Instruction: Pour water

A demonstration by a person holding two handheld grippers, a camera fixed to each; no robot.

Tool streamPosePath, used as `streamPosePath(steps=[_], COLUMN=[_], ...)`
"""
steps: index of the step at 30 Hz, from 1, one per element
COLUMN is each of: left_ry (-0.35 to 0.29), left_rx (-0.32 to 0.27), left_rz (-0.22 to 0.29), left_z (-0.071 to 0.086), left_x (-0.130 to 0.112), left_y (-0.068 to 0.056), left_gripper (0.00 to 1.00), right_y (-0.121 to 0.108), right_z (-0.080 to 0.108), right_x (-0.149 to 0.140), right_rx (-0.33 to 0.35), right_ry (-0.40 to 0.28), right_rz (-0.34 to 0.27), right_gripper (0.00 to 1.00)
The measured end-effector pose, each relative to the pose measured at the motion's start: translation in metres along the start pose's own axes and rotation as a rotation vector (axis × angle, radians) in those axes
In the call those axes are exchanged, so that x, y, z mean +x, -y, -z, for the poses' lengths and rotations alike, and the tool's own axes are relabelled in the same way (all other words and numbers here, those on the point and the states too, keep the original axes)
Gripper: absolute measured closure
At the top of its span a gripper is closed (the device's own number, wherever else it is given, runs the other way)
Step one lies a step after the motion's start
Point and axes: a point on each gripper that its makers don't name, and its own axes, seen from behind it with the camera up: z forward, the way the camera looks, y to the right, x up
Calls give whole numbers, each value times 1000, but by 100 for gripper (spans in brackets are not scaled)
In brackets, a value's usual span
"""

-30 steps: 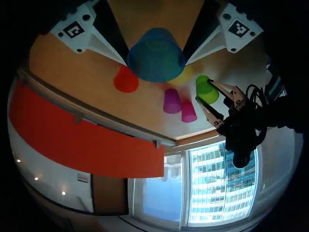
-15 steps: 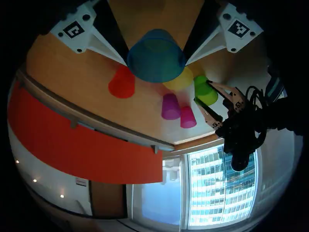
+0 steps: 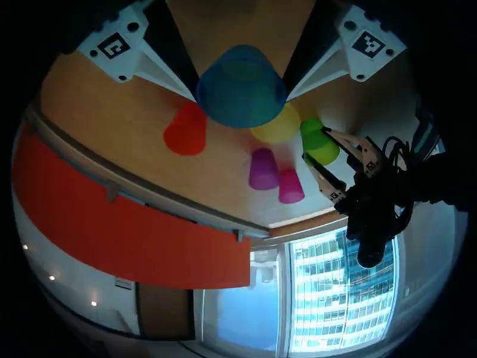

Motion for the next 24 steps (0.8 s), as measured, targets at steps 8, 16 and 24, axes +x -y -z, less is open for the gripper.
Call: streamPosePath(steps=[8, 16, 24], left_ry=[-1, 15, 30], left_rx=[4, 11, 14], left_rz=[2, 6, -8], left_z=[0, 1, 6], left_x=[-1, -6, -14], left_y=[1, 4, 3], left_gripper=[10, 0, 0], right_y=[3, 4, 4], right_z=[-5, -7, -13], right_x=[-4, -7, -17], right_rx=[3, 2, -1], right_ry=[13, 20, 28], right_rz=[10, 19, 18], right_gripper=[6, 6, 6])
